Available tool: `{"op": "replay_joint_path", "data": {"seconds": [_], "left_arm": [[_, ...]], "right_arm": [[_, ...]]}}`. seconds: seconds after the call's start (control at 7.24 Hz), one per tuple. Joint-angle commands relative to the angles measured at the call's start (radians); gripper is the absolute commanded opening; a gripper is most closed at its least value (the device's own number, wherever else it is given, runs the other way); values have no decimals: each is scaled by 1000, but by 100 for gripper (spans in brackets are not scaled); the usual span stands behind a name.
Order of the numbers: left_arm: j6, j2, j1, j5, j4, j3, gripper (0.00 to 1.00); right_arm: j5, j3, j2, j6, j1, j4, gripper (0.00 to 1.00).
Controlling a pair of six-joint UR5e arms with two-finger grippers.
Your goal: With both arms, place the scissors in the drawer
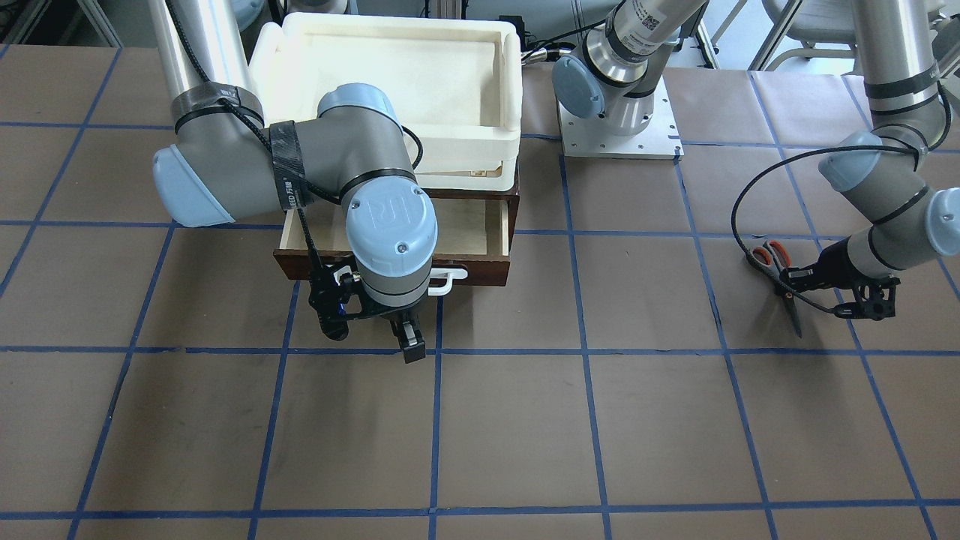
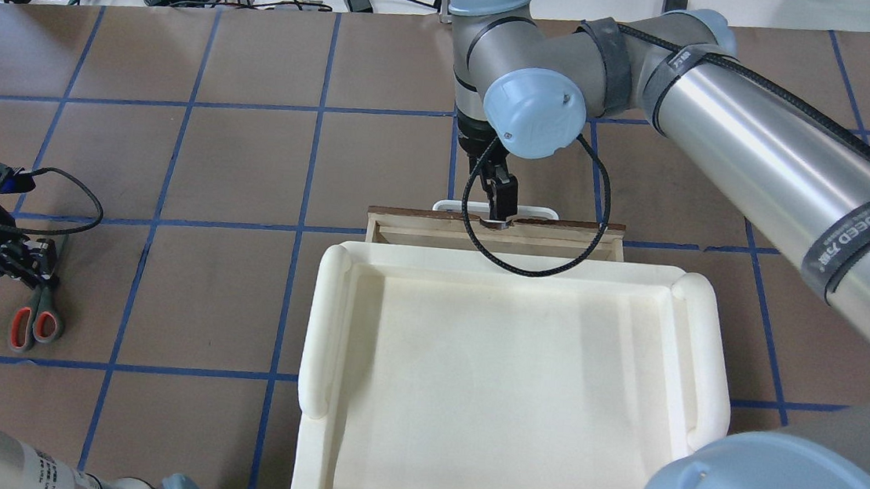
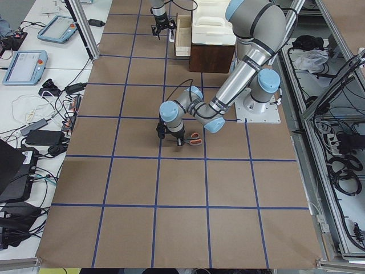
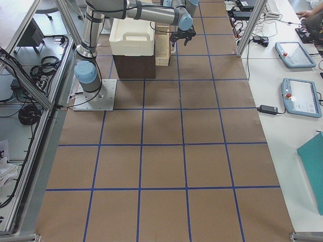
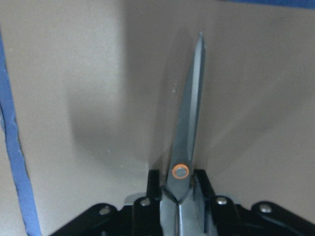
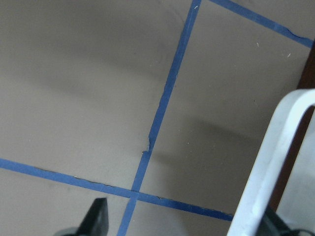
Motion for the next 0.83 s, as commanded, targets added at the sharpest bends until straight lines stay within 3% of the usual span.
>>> {"op": "replay_joint_path", "data": {"seconds": [0.0,0.28,0.69], "left_arm": [[2,4,-1,-6,2,4,19],[-1,33,-11,-9,-23,71,17],[-12,114,-63,-10,-300,236,16]], "right_arm": [[0,-20,11,-9,-2,-2,100],[1,-40,21,-21,-8,-4,100],[0,-41,34,-53,-19,-31,100]]}}
